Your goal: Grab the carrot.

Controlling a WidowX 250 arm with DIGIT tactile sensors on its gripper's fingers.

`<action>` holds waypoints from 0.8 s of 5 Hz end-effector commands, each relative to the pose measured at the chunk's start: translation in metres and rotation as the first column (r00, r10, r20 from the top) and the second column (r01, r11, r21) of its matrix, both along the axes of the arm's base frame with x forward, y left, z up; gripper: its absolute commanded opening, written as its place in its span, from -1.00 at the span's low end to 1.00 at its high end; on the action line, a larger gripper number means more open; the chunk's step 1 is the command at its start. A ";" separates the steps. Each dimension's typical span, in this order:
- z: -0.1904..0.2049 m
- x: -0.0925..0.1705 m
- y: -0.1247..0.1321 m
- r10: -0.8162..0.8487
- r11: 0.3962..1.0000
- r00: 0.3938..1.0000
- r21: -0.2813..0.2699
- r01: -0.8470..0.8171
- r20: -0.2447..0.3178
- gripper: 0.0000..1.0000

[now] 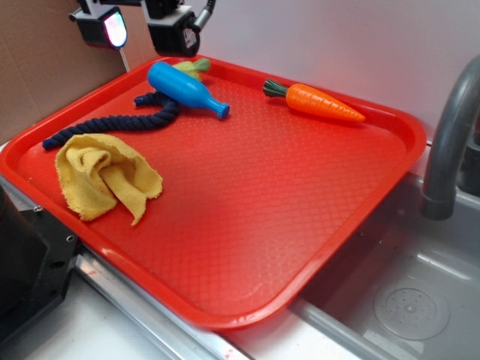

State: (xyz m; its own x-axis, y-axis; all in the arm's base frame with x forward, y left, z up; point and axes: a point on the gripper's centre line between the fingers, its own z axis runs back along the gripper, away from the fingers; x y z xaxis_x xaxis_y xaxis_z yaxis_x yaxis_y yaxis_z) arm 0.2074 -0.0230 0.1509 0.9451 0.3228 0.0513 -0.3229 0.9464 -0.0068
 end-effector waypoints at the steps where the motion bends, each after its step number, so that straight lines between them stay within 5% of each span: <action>1: 0.013 0.009 0.002 0.008 1.000 0.999 -0.007 -0.008 0.050 1.00; 3: -0.024 0.066 0.005 0.108 0.994 0.945 -0.009 -0.110 0.309 1.00; 4: -0.034 0.088 0.005 0.210 0.978 0.887 -0.078 -0.195 0.412 1.00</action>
